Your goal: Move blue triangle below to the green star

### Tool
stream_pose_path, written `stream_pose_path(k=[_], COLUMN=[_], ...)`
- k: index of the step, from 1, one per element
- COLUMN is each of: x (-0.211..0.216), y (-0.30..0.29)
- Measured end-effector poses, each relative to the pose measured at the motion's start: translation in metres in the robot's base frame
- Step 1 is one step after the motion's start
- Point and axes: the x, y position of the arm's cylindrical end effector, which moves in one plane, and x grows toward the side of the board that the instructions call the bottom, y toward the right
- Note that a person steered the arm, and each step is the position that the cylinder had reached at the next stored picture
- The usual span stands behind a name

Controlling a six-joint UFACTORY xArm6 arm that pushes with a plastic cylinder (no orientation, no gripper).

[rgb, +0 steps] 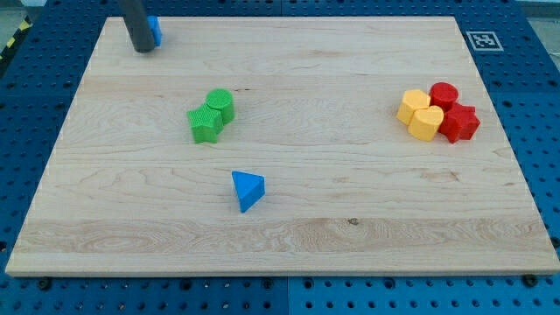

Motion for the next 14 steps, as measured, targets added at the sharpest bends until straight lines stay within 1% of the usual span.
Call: stream_pose_path(k=[3, 4, 5, 8, 9, 10, 12, 13, 14], x=[-0.008, 0.009, 0.038, 0.041, 0.058, 0.068, 0.072, 0.101, 0.103], y=[0.000, 0.007, 0.041, 0.115, 0.162, 0.194, 0.201, 0.209, 0.216])
